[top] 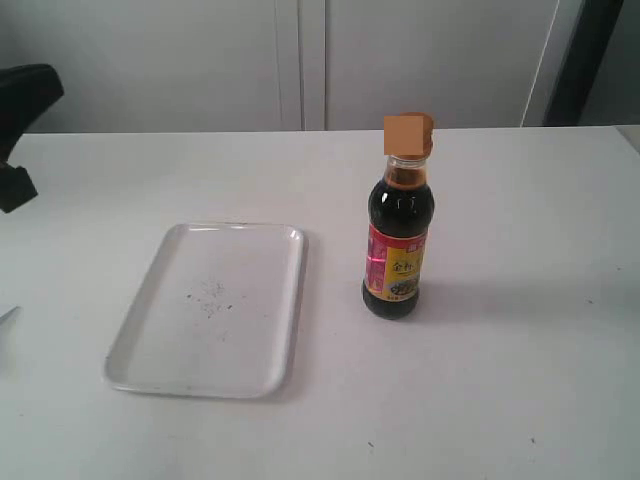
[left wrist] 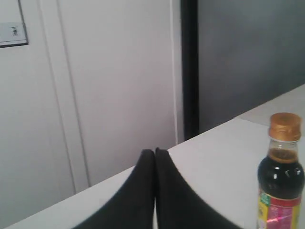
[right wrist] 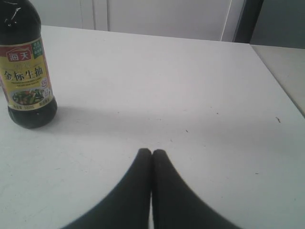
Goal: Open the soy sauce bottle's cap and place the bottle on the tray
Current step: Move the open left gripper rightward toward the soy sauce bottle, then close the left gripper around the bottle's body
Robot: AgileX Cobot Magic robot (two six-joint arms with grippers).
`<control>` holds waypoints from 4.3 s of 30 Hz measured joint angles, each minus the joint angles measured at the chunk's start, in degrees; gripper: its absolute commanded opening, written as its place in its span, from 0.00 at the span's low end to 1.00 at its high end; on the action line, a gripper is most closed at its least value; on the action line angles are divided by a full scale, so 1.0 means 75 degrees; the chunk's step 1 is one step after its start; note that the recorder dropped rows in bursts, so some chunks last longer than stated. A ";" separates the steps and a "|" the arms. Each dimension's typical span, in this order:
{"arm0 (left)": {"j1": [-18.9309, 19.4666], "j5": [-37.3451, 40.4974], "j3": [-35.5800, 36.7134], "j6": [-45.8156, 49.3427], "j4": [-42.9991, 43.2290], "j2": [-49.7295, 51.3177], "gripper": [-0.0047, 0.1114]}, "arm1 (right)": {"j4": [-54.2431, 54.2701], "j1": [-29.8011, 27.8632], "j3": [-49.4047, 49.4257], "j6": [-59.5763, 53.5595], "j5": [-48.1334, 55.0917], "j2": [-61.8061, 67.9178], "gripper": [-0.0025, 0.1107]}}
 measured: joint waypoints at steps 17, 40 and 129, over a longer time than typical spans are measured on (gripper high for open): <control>-0.1549 -0.1127 -0.1066 -0.0025 0.0851 0.2131 0.85 | 0.0000 0.0000 0.0000 0.0000 0.0000 0.0000 0.02; -0.3481 -0.1173 -0.2925 0.0002 0.0659 0.4938 0.94 | 0.0000 0.0000 0.0000 0.0000 0.0000 0.0000 0.02; -0.4559 -0.1286 -0.6642 0.0594 -0.0103 0.9399 0.04 | 0.0000 0.0000 0.0000 0.0099 0.0000 0.0000 0.02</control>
